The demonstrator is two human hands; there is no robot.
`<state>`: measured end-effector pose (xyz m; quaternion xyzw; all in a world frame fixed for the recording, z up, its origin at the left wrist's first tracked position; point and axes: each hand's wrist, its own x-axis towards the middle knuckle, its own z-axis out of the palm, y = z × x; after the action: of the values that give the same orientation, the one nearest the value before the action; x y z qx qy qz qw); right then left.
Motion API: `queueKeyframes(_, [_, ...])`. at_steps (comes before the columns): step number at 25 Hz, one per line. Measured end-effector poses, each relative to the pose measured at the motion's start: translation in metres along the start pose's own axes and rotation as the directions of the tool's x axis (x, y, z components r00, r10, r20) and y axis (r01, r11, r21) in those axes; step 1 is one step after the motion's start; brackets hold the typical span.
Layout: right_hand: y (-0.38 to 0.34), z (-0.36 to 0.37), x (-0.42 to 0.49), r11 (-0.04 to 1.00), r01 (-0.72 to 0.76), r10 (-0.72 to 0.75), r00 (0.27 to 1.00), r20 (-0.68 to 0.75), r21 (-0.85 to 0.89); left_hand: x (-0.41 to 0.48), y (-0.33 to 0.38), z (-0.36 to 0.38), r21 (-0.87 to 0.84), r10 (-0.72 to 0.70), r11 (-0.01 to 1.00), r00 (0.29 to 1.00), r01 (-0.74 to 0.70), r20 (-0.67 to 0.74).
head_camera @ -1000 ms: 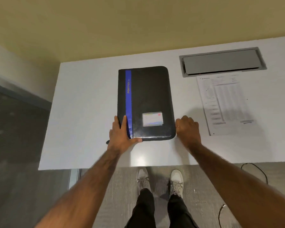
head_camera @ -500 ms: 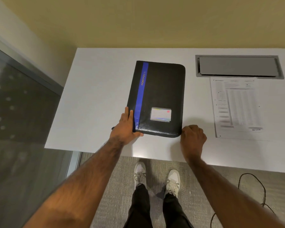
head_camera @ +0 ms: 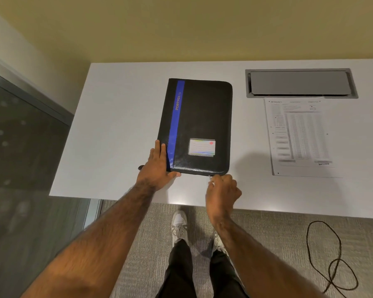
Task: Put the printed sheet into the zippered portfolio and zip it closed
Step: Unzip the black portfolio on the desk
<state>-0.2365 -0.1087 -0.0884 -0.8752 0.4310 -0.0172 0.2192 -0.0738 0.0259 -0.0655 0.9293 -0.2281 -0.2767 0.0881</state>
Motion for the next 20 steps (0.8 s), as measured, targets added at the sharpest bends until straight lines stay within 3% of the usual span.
queueKeyframes(3, [0.006,-0.006,0.007,0.974,-0.045,0.046,0.999,0.002,0.220,-0.006,0.008,0.010,-0.045,-0.041,0.998,0.996,0.037,-0.084])
queueKeyframes(5, [0.019,-0.021,0.023,0.872,-0.122,0.125,0.992,0.024,0.475,-0.022,0.021,0.028,-0.004,-0.037,0.999,0.968,0.037,-0.250])
queueKeyframes(8, [0.039,-0.039,0.062,0.676,-0.297,0.194,0.955,0.226,0.674,-0.055,0.061,0.062,-0.030,0.021,0.999,0.905,-0.037,-0.425])
queueKeyframes(10, [0.042,-0.050,0.084,0.572,-0.423,0.159,0.898,0.411,0.702,-0.064,0.091,0.078,-0.126,-0.052,0.992,0.919,0.003,-0.390])
queueKeyframes(12, [0.041,-0.058,0.096,0.549,-0.483,0.090,0.846,0.526,0.682,-0.063,0.115,0.088,-0.263,-0.187,0.959,0.932,0.105,-0.310])
queueKeyframes(15, [0.036,-0.064,0.103,0.574,-0.473,0.033,0.829,0.558,0.669,-0.056,0.140,0.093,-0.431,-0.358,0.875,0.893,0.219,-0.273])
queueKeyframes(20, [0.034,-0.062,0.108,0.502,-0.473,0.019,0.843,0.538,0.724,-0.048,0.164,0.091,-0.522,-0.503,0.790,0.828,0.323,-0.249])
